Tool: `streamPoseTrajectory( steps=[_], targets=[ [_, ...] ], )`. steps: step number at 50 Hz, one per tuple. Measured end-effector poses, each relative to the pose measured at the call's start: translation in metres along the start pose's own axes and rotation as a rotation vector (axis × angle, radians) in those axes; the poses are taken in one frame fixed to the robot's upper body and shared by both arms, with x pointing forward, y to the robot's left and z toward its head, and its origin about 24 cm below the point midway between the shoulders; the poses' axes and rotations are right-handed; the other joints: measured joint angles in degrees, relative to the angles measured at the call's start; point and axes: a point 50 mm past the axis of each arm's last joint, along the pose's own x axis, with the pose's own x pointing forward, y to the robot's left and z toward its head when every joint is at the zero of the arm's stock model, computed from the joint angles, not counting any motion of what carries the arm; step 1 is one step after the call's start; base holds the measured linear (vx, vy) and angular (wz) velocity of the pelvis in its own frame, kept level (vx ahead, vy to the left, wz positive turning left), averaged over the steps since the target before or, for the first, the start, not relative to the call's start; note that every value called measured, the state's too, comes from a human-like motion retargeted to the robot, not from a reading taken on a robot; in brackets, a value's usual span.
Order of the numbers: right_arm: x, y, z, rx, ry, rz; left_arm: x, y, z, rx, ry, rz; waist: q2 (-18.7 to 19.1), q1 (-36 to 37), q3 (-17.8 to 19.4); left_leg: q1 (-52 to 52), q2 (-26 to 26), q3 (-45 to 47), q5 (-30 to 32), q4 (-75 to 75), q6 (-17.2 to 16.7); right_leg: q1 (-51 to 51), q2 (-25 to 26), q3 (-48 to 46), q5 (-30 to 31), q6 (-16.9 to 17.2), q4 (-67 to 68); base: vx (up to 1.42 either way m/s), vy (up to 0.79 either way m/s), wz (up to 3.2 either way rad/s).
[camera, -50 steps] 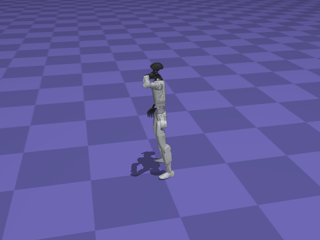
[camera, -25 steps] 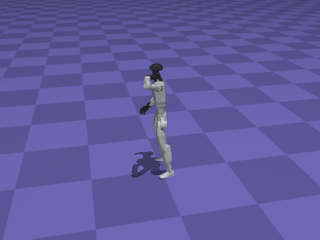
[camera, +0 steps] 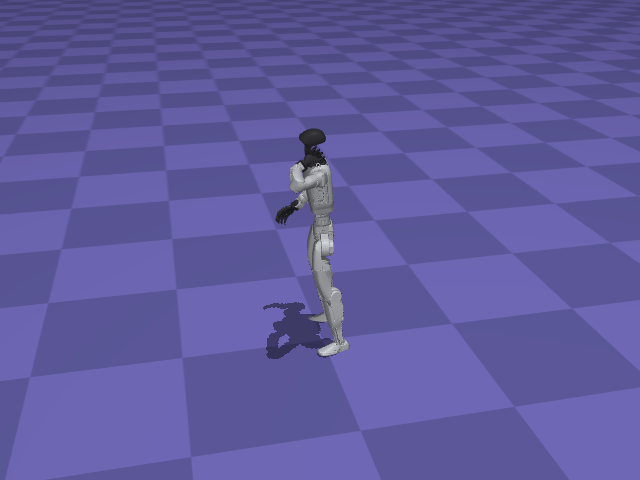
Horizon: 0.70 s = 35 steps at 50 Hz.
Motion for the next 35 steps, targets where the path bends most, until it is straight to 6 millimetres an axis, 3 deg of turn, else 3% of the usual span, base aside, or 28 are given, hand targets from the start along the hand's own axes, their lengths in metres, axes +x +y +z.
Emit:
streamPoseTrajectory(
  steps=[9,12,15,18,21,25,28,31,32,35],
  targets=[
    [-0.004,-0.009,-0.022,0.024,0.104,-0.048,0.002,0.001,-0.005,0.038,-0.028,-0.022,5.7,-5.6,-3.7,1.3,-0.2,2.9,-0.4,0.8,0.0,0.0,-0.1,2.6,-0.7,0.1,-0.2,0.03,-0.05,-0.27],
    [-0.006,-0.020,-0.019,0.091,0.074,-0.090,0.006,0.001,-0.008,0.066,-0.061,-0.027,7.6,-7.3,-4.4,1.6,-0.3,3.5,-0.3,0.9,0.0,0.0,-0.2,3.1,-0.9,0.3,-0.4,0.03,-0.06,-0.18],
    [-0.009,-0.047,0.008,0.196,-0.079,-0.200,0.012,0.004,-0.012,0.108,-0.111,-0.031,9.3,-8.5,-4.6,1.7,-0.2,3.9,0.1,0.7,-0.1,-0.1,0.1,3.4,-1.0,0.5,-0.7,0.01,-0.08,-0.13],
    [-0.026,-0.086,0.065,0.318,-0.391,-0.397,0.017,0.008,-0.015,0.161,-0.170,-0.029,10.5,-9.4,-4.8,1.7,0.3,4.2,0.6,0.5,-0.1,-0.2,0.8,3.5,-0.8,0.5,-1.0,0.00,-0.10,-0.10],
    [-0.073,-0.129,0.146,0.442,-0.862,-0.641,0.023,0.012,-0.017,0.222,-0.248,-0.012,11.1,-10.0,-5.2,1.5,0.8,4.4,1.0,0.4,-0.1,-0.4,1.5,3.6,-0.7,0.5,-1.3,-0.01,-0.09,-0.07],
    [-0.185,-0.158,0.241,0.522,-1.659,-0.901,0.030,0.017,-0.016,0.271,-0.364,0.024,11.1,-10.1,-6.4,1.0,1.5,4.5,1.3,0.4,0.0,-0.9,2.4,3.7,-0.4,0.5,-1.6,-0.02,-0.07,-0.04],
    [-0.269,-0.147,0.277,0.502,-2.270,-0.997,0.032,0.017,-0.014,0.239,-0.406,0.039,10.3,-9.6,-7.5,0.6,1.7,4.5,1.4,0.4,0.3,-1.3,2.6,3.8,-0.3,0.5,-1.7,0.00,0.00,0.00],
    [-0.330,-0.119,0.285,0.457,-2.815,-1.002,0.031,0.014,-0.011,0.159,-0.395,0.042,9.1,-8.9,-8.2,0.4,1.5,4.2,1.3,0.5,0.7,-1.4,2.4,3.8,-0.3,0.5,-1.7,0.00,0.00,0.00],
    [-0.345,-0.109,0.285,-0.433,2.941,0.954,0.030,0.012,-0.010,0.130,-0.385,0.038,8.8,-8.8,-8.3,0.4,1.4,4.0,1.2,0.5,0.9,-1.3,2.3,3.8,-0.3,0.5,-1.7,0.00,0.00,0.00],
    [-0.375,-0.081,0.281,-0.292,2.759,0.580,0.027,0.009,-0.008,0.060,-0.342,0.021,7.6,-8.7,-8.3,0.2,0.9,3.3,1.1,0.5,1.1,-1.1,1.7,3.4,-0.6,0.5,-1.6,-0.03,0.06,0.22]
  ],
)
